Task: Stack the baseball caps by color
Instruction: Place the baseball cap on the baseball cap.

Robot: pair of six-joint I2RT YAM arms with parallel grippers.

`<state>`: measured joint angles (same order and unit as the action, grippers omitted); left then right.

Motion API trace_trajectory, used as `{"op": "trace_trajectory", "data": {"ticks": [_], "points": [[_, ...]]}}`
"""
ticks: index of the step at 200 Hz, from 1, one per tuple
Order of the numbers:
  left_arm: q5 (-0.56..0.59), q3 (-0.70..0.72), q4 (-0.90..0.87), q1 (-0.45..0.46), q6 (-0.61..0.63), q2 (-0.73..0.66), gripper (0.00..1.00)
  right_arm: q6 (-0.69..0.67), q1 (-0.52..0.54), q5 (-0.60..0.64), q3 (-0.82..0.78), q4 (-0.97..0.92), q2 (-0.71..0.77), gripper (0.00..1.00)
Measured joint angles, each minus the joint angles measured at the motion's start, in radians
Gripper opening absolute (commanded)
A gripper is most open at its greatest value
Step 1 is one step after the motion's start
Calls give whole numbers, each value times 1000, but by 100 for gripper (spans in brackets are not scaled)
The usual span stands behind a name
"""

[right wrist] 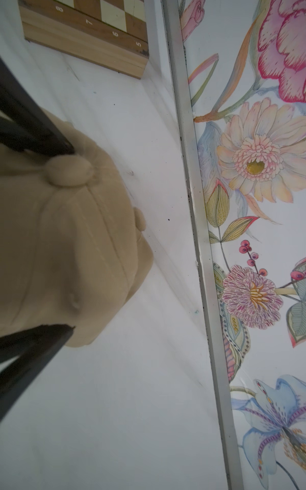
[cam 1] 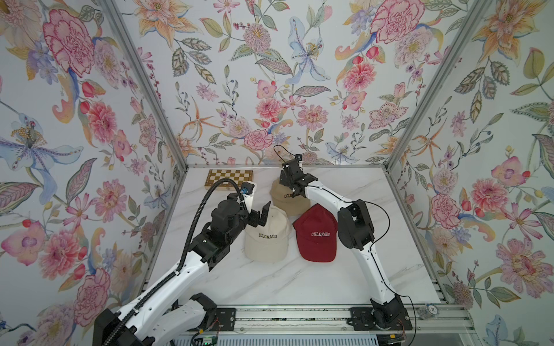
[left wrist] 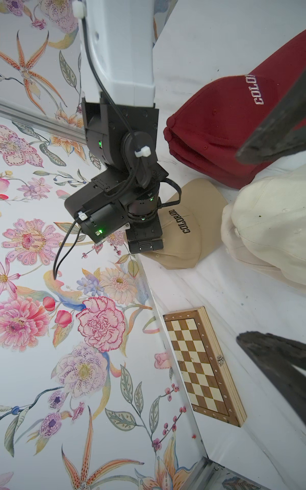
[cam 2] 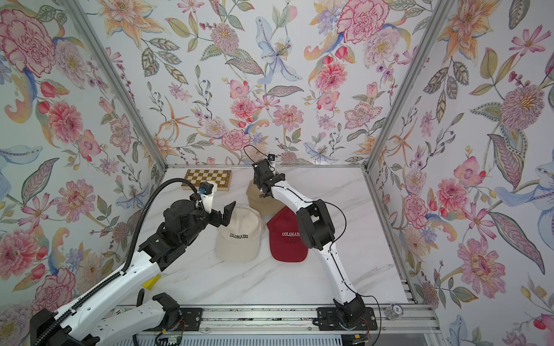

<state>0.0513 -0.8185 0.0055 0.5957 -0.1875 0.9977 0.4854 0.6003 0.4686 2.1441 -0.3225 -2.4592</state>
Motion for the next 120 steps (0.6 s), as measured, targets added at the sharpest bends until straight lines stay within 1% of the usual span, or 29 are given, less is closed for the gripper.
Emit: {"op": "trace_trajectory", "data": {"ticks": [80, 120], "points": [[-18, -7, -5, 0, 1, 0, 100, -7, -8, -44, -3, -2, 1, 99], [-9, -46, -11, 0, 35, 1, 100, -58, -8, -68, -32, -18, 92, 99]]}}
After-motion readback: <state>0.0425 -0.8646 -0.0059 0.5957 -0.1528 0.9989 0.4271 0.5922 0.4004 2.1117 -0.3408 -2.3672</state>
